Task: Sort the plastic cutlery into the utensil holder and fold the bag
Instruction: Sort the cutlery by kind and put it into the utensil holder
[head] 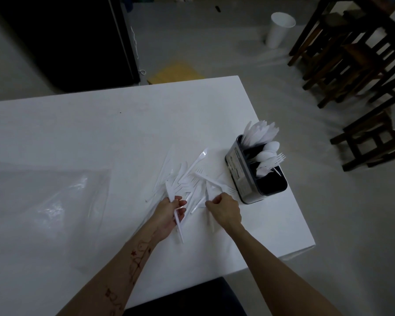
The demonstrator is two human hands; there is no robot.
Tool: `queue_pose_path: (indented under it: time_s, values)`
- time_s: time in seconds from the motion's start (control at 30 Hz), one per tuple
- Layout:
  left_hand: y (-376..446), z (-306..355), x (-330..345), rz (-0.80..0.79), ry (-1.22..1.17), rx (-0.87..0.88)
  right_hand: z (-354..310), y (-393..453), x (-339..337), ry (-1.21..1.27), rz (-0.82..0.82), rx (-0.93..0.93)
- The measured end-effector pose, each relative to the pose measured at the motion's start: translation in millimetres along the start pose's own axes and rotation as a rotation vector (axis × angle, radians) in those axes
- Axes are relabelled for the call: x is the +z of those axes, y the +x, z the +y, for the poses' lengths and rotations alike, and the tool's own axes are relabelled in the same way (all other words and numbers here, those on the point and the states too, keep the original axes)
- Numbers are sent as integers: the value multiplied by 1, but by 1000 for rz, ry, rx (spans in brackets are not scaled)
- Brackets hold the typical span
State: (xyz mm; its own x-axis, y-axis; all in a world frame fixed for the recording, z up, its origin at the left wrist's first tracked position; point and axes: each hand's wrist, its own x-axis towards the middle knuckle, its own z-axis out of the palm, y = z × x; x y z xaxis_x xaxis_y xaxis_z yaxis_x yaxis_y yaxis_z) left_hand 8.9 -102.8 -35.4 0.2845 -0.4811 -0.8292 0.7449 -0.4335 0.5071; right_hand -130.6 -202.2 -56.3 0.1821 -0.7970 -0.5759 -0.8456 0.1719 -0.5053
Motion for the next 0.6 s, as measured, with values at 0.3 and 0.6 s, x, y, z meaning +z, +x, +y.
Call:
queue_pose_path:
  time_s: [0.3, 0.6]
  values:
    - [-1, 4, 8, -106, 28, 33, -6, -13, -2, 242, -139, -341]
    - [2, 4, 6, -71, 48, 80, -8, -22, 1, 371, -255, -303]
